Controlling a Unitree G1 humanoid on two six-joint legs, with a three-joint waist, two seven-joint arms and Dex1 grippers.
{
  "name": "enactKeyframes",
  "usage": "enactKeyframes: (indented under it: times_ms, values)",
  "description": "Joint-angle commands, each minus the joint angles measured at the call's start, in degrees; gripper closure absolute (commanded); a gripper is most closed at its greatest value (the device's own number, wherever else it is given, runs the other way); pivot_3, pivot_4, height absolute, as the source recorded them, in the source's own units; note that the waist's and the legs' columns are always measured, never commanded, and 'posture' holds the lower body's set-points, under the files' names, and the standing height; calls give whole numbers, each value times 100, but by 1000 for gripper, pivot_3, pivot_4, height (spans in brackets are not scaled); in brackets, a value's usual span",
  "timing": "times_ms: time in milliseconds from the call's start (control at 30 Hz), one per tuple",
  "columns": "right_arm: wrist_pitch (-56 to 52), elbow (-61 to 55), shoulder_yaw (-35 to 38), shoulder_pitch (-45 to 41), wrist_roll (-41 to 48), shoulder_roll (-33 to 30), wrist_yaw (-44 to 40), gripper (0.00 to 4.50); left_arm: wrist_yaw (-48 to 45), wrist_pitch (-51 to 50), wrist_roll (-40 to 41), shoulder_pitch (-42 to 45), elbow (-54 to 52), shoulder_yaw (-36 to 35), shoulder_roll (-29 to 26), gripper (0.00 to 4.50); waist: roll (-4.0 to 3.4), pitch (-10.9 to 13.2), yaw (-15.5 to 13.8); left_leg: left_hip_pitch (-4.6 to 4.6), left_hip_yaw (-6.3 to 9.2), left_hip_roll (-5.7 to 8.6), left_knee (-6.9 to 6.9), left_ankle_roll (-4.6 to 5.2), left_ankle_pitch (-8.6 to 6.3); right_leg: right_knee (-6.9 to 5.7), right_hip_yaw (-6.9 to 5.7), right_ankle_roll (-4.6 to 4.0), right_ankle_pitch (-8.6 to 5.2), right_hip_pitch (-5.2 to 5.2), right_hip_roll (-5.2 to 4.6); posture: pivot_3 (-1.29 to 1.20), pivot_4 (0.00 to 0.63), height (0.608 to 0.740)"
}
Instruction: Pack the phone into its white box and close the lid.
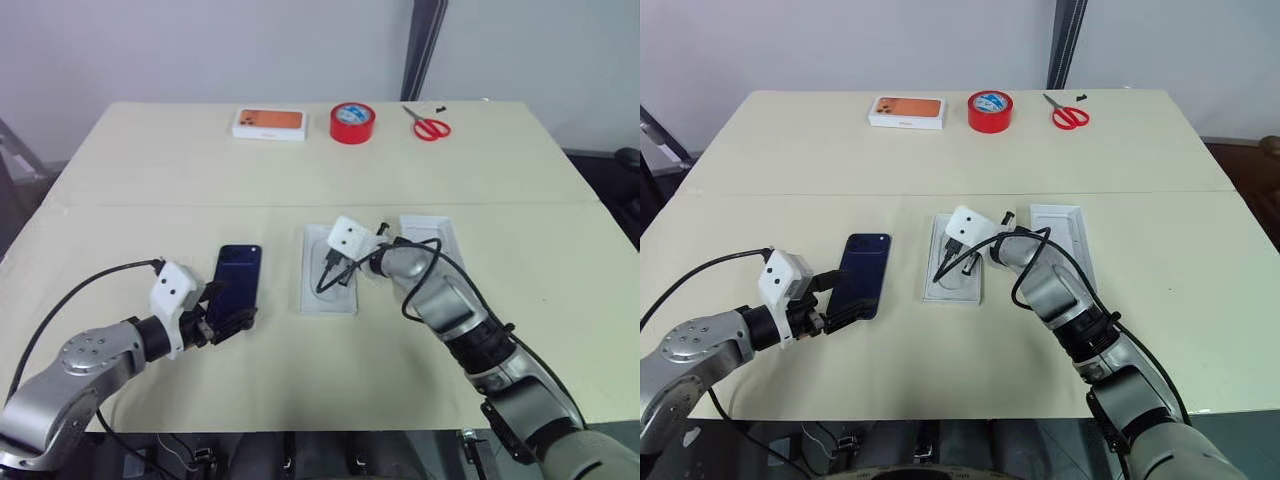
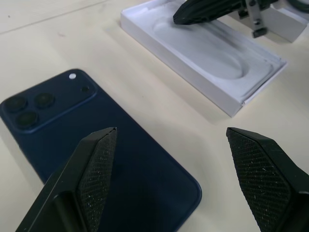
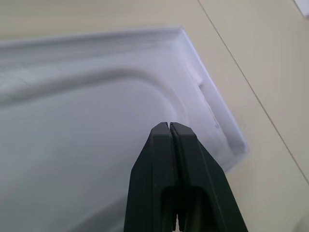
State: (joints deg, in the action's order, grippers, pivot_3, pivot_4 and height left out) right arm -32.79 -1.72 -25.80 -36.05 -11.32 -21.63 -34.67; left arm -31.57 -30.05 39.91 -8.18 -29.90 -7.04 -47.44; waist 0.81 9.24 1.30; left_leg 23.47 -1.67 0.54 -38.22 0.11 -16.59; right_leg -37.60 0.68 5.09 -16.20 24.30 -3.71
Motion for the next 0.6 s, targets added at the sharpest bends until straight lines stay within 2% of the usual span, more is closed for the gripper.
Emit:
enactKeyframes:
  times_ms: [33,267,400,533,600]
  values:
    - [-90,-696,222,63,313,-134,-450,4430,-48,-41,-57,55,-134,-325,48,684,0,0,-9,0,0,0,0,0,0,0,0,0,0,0,1,0,150,725]
    - [-365,-1247,-105,452,524,-551,-1210,4430,-9,-132,-253,137,50,-512,207,684,1,0,-29,-1,1,0,-1,1,0,1,-1,0,0,-6,0,0,150,725]
    - [-381,-1294,-202,488,500,-663,-1305,4430,30,-278,-248,210,115,-613,290,684,1,-1,-12,-2,2,0,-1,1,0,1,-1,0,0,-4,1,0,150,725]
    - [-378,-1265,188,90,831,-68,-1063,4430,760,-1268,261,581,557,-1118,535,684,1,-1,-3,-3,2,-1,-1,-1,1,-8,-1,0,0,0,3,0,150,725]
    - [-545,-1216,143,-46,883,206,-1003,4500,1183,-1882,407,832,864,-1325,642,141,5,-3,-6,-6,4,-2,-3,-5,4,-23,-1,1,1,3,6,0,150,725]
